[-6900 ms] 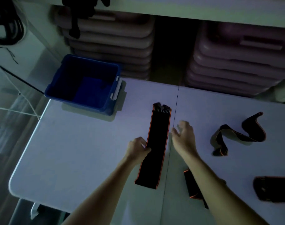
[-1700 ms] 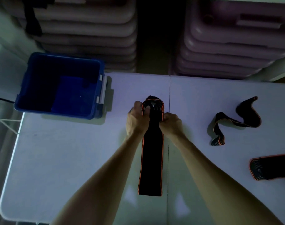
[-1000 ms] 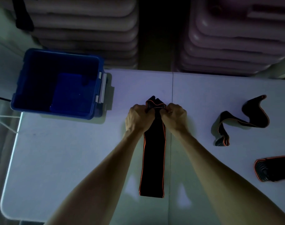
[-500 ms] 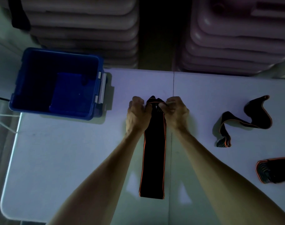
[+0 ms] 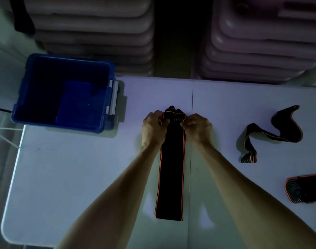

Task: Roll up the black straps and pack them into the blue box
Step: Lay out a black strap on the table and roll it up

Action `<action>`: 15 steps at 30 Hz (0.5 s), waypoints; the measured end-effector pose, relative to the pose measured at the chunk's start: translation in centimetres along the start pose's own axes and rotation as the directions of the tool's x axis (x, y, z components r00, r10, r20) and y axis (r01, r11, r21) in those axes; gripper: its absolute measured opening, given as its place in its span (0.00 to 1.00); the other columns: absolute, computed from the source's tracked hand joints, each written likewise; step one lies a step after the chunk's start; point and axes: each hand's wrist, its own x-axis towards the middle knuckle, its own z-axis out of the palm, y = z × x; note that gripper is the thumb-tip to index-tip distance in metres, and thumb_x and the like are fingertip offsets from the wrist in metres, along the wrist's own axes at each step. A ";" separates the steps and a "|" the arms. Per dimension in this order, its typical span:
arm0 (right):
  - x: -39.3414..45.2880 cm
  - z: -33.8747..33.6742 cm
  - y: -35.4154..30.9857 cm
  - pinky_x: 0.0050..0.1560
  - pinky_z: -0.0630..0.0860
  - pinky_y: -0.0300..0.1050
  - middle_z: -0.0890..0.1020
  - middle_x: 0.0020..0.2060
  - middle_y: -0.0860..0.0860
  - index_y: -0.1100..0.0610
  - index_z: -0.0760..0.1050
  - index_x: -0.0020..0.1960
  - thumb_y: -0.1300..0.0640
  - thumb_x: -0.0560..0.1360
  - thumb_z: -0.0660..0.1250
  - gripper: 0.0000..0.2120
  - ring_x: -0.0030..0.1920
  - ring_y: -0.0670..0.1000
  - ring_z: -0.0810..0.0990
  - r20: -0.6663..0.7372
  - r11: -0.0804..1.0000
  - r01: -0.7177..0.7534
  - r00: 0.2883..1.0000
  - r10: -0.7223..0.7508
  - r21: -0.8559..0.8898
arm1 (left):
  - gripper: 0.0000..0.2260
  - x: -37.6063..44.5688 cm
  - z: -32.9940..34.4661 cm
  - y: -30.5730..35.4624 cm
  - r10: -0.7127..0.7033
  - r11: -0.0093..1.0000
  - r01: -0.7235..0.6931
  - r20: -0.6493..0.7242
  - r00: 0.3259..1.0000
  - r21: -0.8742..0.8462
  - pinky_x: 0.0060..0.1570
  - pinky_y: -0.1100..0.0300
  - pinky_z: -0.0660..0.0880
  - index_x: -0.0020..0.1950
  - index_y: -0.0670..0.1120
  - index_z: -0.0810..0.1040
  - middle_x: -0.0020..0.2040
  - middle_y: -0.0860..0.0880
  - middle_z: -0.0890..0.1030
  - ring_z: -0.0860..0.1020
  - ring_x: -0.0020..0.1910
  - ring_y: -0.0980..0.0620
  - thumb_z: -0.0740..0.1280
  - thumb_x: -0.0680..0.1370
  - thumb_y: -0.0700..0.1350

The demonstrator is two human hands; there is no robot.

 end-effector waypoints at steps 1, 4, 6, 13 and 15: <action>0.0 0.1 0.1 0.38 0.70 0.24 0.84 0.39 0.50 0.59 0.80 0.45 0.62 0.69 0.74 0.06 0.39 0.48 0.81 -0.021 1.000 -0.008 1.000 0.008 0.004 | 0.07 0.0 0.0 0.1 -0.006 1.000 0.006 -0.003 1.000 -0.015 0.41 0.57 0.77 0.52 0.44 0.82 0.47 0.45 0.81 0.79 0.43 0.48 0.71 0.75 0.41; -0.4 0.0 0.4 0.42 0.73 0.32 0.85 0.39 0.54 0.61 0.80 0.43 0.68 0.69 0.68 0.05 0.40 0.50 0.82 -0.079 1.000 -0.029 0.996 0.030 0.006 | 0.09 -0.2 0.0 -0.3 -0.046 0.993 0.041 -0.048 0.998 -0.110 0.40 0.58 0.78 0.51 0.41 0.82 0.47 0.44 0.80 0.79 0.41 0.49 0.73 0.72 0.36; -0.7 -0.2 0.5 0.47 0.74 0.32 0.86 0.39 0.54 0.62 0.82 0.42 0.68 0.70 0.67 0.06 0.40 0.49 0.82 -0.059 1.000 -0.017 0.998 0.018 0.015 | 0.06 -0.5 0.0 -0.9 -0.062 0.990 0.054 -0.057 0.996 -0.129 0.38 0.55 0.80 0.46 0.41 0.81 0.42 0.44 0.81 0.80 0.38 0.48 0.73 0.71 0.34; -2.1 -1.3 0.7 0.48 0.75 0.34 0.85 0.45 0.53 0.63 0.82 0.50 0.68 0.72 0.68 0.08 0.43 0.48 0.82 0.038 0.994 -0.071 0.997 0.068 0.085 | 0.03 -1.2 -0.3 -0.6 -0.064 0.989 0.055 -0.060 0.996 -0.134 0.38 0.59 0.79 0.44 0.40 0.82 0.40 0.45 0.83 0.81 0.38 0.50 0.73 0.73 0.39; -3.2 -1.7 1.2 0.43 0.71 0.28 0.84 0.43 0.53 0.64 0.82 0.49 0.68 0.73 0.67 0.08 0.41 0.48 0.80 0.028 0.998 -0.046 0.999 0.044 0.045 | 0.05 -2.1 -0.6 -1.0 -0.067 0.995 0.063 -0.059 0.996 -0.082 0.37 0.59 0.78 0.42 0.42 0.83 0.39 0.46 0.84 0.81 0.37 0.49 0.72 0.74 0.43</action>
